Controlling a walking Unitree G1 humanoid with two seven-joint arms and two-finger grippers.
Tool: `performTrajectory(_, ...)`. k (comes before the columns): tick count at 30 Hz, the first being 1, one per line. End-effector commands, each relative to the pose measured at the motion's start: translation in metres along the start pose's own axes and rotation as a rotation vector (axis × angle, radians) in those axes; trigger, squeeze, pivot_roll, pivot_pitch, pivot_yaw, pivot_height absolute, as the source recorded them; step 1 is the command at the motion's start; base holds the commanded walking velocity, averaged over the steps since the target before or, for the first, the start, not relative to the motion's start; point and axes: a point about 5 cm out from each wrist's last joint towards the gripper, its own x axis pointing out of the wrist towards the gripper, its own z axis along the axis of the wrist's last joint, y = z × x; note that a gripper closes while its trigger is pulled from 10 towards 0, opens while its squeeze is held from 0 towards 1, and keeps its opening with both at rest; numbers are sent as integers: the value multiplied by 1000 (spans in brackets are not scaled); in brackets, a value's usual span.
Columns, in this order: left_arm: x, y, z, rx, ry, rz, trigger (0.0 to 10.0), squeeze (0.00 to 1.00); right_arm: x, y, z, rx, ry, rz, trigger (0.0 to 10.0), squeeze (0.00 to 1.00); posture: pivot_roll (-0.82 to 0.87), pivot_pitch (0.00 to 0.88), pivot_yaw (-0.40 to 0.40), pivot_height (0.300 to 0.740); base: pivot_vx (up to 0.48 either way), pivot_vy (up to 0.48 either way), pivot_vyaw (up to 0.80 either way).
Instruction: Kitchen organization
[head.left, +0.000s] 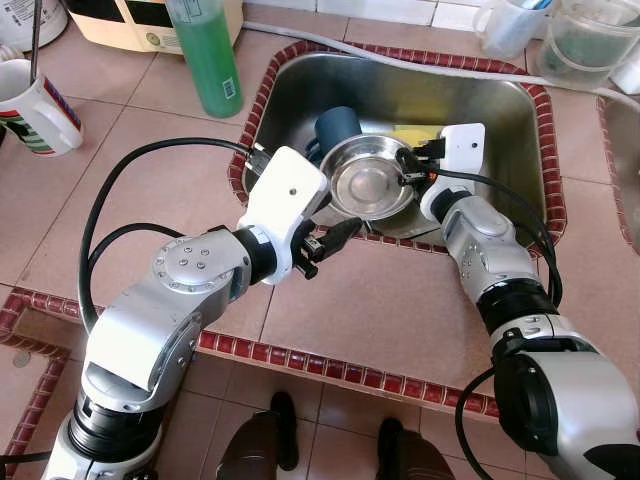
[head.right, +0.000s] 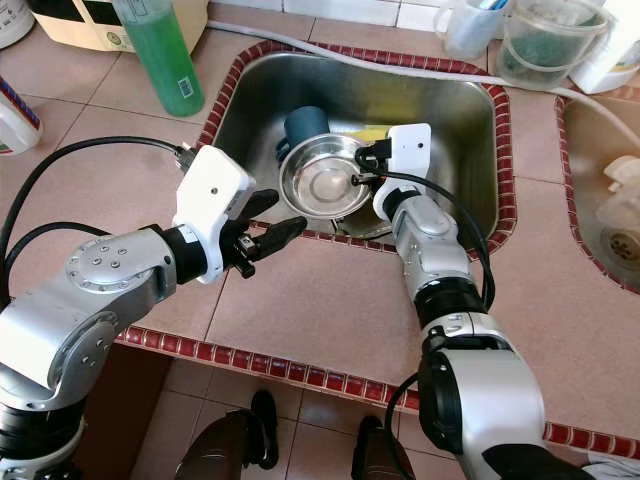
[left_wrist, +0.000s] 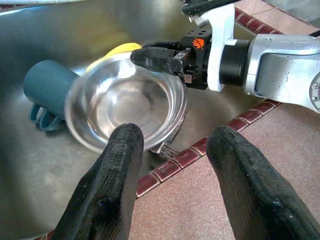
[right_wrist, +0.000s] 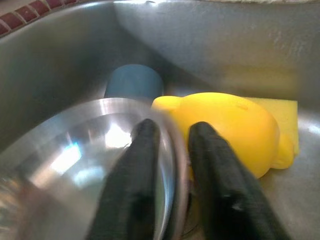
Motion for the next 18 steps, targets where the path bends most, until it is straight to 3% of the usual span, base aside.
performTrajectory(1, -3, -2, 3, 6, -12, -1, 10000, 0, -6, -4, -22, 28, 76, -15, 10000, 1000, 116, 389, 40, 740, 0, 0, 0)
performTrajectory(13, -2, 2, 2, 0, -10, 12, 10000, 0, -5, -1, -17, 45, 28, -12, 10000, 1000, 120, 364, 41, 740, 0, 0, 0)
performTrajectory(18, 0, 11, -4, -24, -22, 71, 10000, 0, -9, 13, -5, 62, -135, 61, 10000, 1000, 123, 301, 32, 740, 0, 0, 0)
